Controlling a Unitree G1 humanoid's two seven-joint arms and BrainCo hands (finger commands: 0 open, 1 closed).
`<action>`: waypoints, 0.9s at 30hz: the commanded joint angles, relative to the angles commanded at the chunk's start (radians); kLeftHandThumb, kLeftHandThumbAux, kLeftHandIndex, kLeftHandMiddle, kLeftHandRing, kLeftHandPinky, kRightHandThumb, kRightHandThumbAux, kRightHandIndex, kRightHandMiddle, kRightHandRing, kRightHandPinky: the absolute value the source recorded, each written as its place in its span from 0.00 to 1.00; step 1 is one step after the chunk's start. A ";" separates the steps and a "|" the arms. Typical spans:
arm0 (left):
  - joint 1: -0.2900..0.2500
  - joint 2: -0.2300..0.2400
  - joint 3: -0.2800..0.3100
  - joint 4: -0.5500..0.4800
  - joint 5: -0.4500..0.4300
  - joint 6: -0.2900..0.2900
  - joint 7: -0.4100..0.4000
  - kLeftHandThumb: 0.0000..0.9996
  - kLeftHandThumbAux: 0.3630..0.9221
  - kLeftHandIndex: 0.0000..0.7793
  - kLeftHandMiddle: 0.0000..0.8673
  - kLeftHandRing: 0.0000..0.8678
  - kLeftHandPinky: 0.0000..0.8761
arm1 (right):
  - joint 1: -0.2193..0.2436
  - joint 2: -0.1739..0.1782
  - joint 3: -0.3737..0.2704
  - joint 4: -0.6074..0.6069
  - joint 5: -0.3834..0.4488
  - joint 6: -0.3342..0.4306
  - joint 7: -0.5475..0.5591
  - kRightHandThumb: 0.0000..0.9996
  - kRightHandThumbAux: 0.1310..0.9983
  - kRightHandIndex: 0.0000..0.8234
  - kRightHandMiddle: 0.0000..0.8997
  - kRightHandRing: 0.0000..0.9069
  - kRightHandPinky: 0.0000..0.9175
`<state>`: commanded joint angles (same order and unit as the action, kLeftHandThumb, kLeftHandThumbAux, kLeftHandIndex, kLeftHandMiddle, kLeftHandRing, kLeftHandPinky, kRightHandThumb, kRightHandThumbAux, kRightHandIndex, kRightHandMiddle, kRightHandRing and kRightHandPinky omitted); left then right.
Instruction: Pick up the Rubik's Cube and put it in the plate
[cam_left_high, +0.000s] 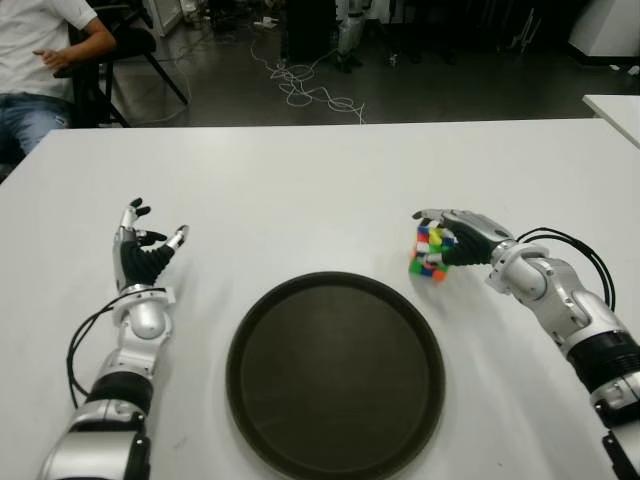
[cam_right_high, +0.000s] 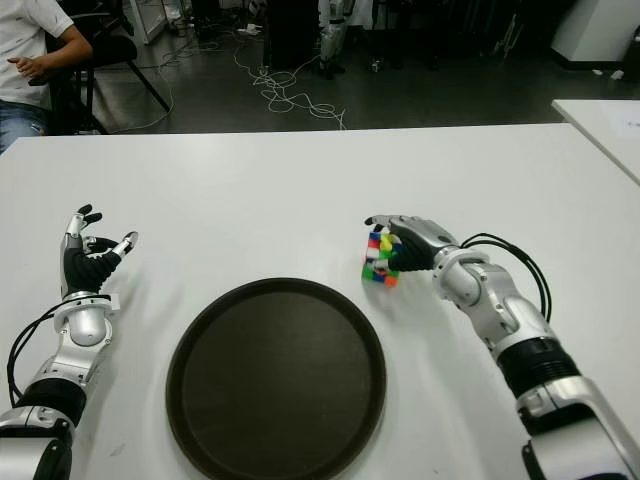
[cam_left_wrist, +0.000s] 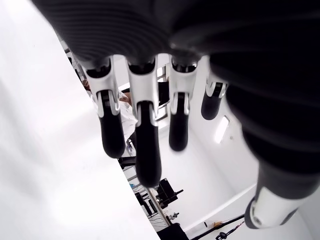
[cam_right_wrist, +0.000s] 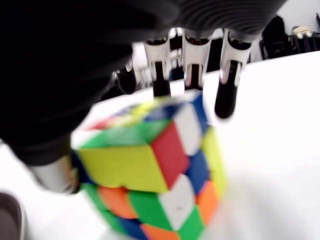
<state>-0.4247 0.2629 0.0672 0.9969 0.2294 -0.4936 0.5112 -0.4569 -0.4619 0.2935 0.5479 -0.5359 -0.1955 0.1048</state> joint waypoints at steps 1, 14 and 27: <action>0.000 0.000 0.000 0.001 0.000 -0.001 0.000 0.08 0.56 0.00 0.57 0.77 0.77 | 0.002 0.004 -0.005 -0.003 0.003 0.004 -0.008 0.41 0.59 0.31 0.36 0.41 0.46; 0.006 0.000 -0.001 -0.008 0.000 -0.006 -0.004 0.07 0.51 0.00 0.14 0.24 0.33 | 0.018 0.021 -0.031 -0.035 0.009 0.041 -0.041 0.69 0.67 0.51 0.57 0.60 0.57; 0.008 0.001 0.001 -0.009 -0.004 -0.014 -0.012 0.10 0.50 0.00 0.19 0.30 0.42 | 0.027 0.014 -0.035 -0.065 -0.001 0.049 -0.048 0.69 0.67 0.51 0.64 0.67 0.61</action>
<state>-0.4164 0.2642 0.0685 0.9883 0.2257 -0.5080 0.4992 -0.4302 -0.4476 0.2581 0.4831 -0.5371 -0.1470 0.0563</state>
